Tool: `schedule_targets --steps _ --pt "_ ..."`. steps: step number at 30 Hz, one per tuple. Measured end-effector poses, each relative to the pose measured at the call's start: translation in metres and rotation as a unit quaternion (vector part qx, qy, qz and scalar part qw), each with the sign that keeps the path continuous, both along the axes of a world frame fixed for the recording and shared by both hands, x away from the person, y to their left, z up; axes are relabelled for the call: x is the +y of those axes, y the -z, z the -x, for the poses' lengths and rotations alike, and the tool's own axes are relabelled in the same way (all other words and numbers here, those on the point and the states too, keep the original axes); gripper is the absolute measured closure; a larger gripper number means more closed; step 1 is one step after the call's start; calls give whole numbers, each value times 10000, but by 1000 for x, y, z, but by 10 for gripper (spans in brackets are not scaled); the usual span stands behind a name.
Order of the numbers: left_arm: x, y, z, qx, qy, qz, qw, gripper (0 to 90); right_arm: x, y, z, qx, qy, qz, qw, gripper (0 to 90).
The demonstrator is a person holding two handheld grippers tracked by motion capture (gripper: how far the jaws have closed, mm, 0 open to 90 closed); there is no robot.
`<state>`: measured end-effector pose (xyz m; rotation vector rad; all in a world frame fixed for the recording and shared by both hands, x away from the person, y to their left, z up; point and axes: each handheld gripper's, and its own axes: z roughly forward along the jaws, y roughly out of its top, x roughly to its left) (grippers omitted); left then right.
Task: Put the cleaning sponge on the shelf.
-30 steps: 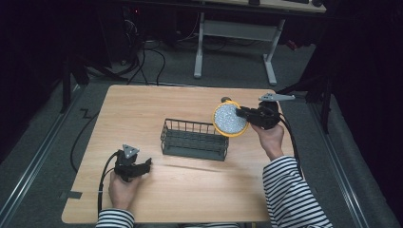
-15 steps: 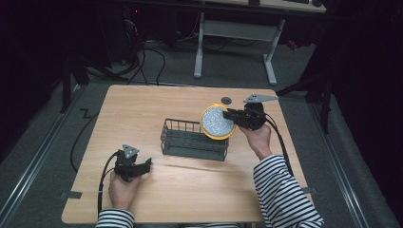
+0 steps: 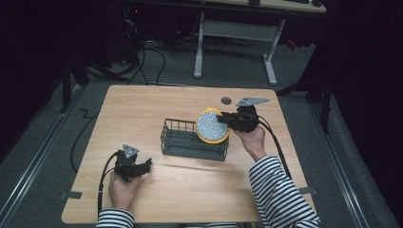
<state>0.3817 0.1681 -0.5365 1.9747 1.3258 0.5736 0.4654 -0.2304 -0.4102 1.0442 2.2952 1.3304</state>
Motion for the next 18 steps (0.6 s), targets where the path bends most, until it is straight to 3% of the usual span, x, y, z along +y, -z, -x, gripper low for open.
schedule_targets --steps 10,18 --pt "0 0 0 -1 4 3 10000 275 5 7 0 62 -167 158 9997 740" --pt "0 0 0 5 14 -8 10000 275 4 16 3 150 -203 98 9996 716"
